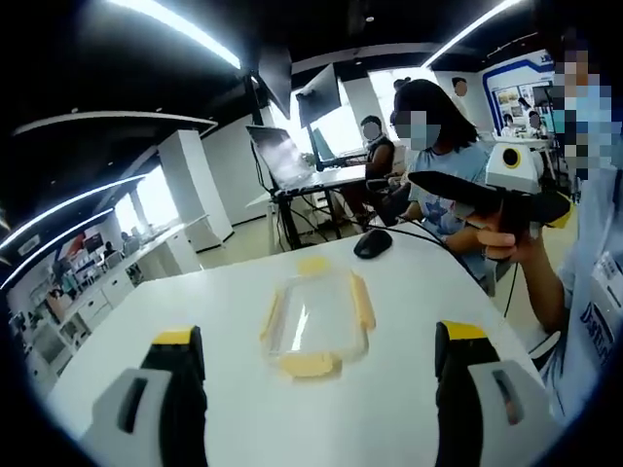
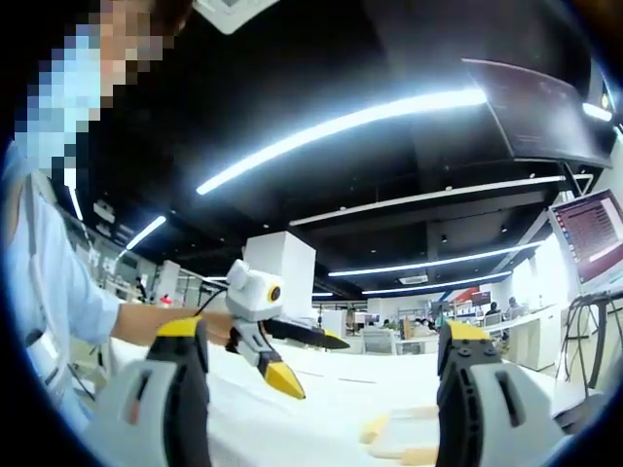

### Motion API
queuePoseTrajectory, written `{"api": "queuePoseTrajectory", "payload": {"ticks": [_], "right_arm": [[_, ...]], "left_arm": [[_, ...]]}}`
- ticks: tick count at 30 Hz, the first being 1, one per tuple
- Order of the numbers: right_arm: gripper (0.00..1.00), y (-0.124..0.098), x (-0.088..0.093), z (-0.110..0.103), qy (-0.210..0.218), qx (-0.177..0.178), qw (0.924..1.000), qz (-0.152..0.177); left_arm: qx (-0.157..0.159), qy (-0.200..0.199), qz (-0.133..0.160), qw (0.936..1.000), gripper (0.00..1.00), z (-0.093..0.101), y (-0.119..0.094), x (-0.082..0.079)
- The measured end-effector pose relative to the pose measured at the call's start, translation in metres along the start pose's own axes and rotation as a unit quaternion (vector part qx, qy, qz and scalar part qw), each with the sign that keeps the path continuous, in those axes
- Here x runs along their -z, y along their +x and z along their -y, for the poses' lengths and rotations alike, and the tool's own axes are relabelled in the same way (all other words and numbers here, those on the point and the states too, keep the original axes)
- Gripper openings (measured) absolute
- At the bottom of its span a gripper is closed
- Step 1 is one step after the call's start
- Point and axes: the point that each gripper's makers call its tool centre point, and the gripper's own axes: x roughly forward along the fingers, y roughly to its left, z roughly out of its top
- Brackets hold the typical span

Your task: Snap each plastic latch of the storage box into its locked position after aligning the lid with the box until every specified latch is closed and the lid sits flush.

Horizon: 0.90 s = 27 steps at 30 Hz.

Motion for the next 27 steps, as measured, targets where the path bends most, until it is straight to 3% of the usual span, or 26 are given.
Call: {"api": "queuePoseTrajectory", "payload": {"ticks": [13, 27], "right_arm": [[0.99, 0.007, 0.004, -0.008, 0.005, -0.013, 0.9999, -0.003], [0.99, 0.004, 0.004, -0.003, 0.006, -0.006, 1.0, 0.0]], "left_arm": [[0.008, 0.003, -0.014, 0.9999, 0.99, -0.004, 0.011, 0.005], [0.011, 0.003, -0.028, 0.9995, 0.99, -0.009, 0.02, 0.012]]}}
